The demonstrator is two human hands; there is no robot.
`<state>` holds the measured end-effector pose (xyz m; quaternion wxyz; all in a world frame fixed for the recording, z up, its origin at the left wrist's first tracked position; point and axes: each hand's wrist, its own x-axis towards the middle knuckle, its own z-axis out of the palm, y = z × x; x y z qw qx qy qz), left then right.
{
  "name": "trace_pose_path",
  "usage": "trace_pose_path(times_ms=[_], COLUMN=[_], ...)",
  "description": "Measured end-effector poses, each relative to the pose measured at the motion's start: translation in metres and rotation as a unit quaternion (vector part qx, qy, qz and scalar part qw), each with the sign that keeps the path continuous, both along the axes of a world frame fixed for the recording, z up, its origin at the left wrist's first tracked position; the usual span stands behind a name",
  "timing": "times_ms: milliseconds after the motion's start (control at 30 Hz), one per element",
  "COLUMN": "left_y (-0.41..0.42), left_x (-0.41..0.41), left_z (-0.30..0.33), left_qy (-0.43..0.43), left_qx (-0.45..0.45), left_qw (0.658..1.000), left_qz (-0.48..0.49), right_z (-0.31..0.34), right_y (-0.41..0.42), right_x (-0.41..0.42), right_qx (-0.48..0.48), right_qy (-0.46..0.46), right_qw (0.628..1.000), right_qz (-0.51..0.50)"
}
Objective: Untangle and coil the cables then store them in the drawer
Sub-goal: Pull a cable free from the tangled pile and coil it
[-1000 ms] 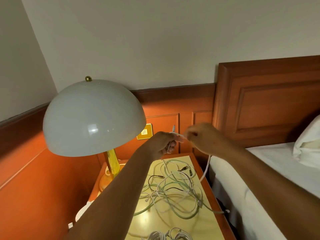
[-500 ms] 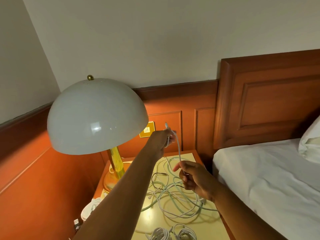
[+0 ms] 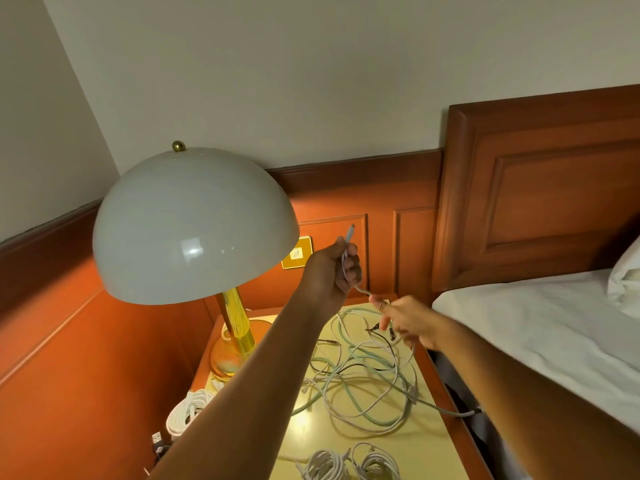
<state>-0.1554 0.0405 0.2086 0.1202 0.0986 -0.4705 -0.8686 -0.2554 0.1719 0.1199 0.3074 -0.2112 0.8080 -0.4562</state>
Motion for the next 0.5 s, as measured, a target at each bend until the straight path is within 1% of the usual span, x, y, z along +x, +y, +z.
trace_pose_path(times_ms=[67,100,167,200,233,267,300,333,367,400,433,467,500], left_y=[-0.002,-0.001,-0.001,-0.002,-0.005,-0.008,-0.012,-0.015,-0.017,-0.018,-0.019,-0.021,-0.023], left_x=[0.004,0.005,0.004,0.002,0.0,-0.002,-0.005,-0.007,-0.009,-0.011,-0.014,-0.018,-0.022], left_z=[-0.001,-0.003,-0.008,-0.01,-0.013,-0.015,-0.017,-0.018,-0.017,-0.017,-0.015,-0.014,-0.013], left_qy=[-0.019,-0.034,-0.063,-0.075,-0.084,-0.091,-0.099,-0.105,-0.106,-0.104,-0.101,-0.101,-0.102], left_qx=[-0.103,-0.163,-0.267,-0.301,-0.327,-0.347,-0.363,-0.375,-0.377,-0.369,-0.347,-0.315,-0.275], left_qw=[0.994,0.986,0.961,0.95,0.941,0.933,0.926,0.921,0.92,0.923,0.932,0.944,0.956], left_qz=[-0.021,-0.03,-0.03,-0.019,-0.004,0.009,0.017,0.017,0.01,0.004,0.005,0.015,0.027], right_z=[0.027,0.043,0.075,0.091,0.107,0.12,0.13,0.137,0.141,0.141,0.139,0.135,0.126], right_y=[-0.005,-0.008,-0.014,-0.017,-0.019,-0.022,-0.025,-0.027,-0.028,-0.028,-0.027,-0.024,-0.021], right_x=[-0.02,-0.029,-0.038,-0.039,-0.039,-0.037,-0.033,-0.028,-0.022,-0.015,-0.007,0.001,0.009], right_qx=[-0.05,-0.066,-0.069,-0.057,-0.032,0.009,0.053,0.083,0.092,0.085,0.069,0.049,0.025], right_qy=[0.042,0.071,0.151,0.21,0.288,0.377,0.459,0.517,0.553,0.572,0.577,0.568,0.542], right_qw=[0.998,0.995,0.986,0.976,0.957,0.926,0.886,0.85,0.826,0.813,0.81,0.818,0.837], right_qz=[-0.013,-0.014,-0.012,-0.006,0.006,0.022,0.038,0.053,0.066,0.073,0.075,0.075,0.076])
